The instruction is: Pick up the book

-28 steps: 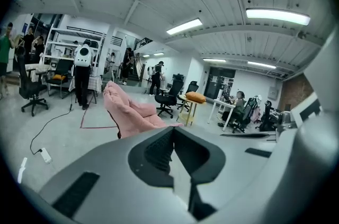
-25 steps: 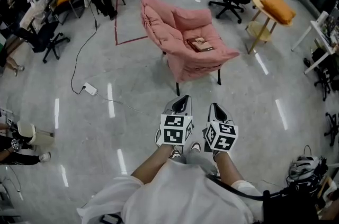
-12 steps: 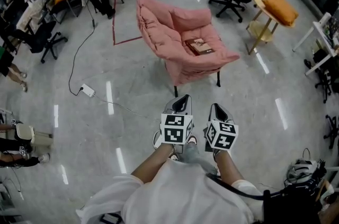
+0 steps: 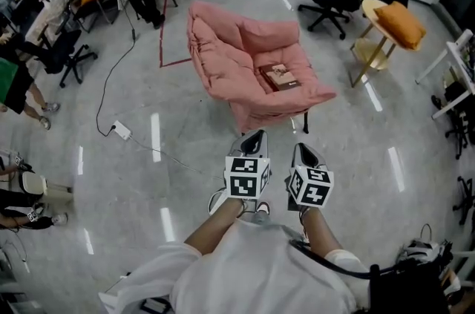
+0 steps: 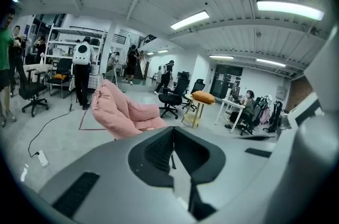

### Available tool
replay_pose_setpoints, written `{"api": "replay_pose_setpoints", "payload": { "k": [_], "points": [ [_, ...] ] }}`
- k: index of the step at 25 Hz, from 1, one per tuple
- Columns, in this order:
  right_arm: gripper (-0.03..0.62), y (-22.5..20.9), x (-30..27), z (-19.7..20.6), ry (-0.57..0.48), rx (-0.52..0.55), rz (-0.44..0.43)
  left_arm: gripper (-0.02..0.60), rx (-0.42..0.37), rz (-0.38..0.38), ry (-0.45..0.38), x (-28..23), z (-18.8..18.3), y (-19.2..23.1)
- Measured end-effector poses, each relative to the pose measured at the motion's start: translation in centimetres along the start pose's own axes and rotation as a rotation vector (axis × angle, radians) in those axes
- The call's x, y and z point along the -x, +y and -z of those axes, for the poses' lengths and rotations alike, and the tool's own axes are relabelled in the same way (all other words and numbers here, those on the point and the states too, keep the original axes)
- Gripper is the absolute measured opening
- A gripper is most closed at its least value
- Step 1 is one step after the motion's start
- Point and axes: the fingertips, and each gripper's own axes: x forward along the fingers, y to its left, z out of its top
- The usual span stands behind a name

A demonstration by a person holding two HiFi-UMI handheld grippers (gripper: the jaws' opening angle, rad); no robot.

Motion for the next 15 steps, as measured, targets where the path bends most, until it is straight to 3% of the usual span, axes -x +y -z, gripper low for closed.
{"api": "replay_pose_setpoints", "payload": {
  "k": [15],
  "points": [
    [0.031,-6.5,-5.1,-1.9,0.043,-0.01,-0.037,0.009,-0.003,-0.052,0.04,-7.5,-1.1,-1.2]
  ]
}}
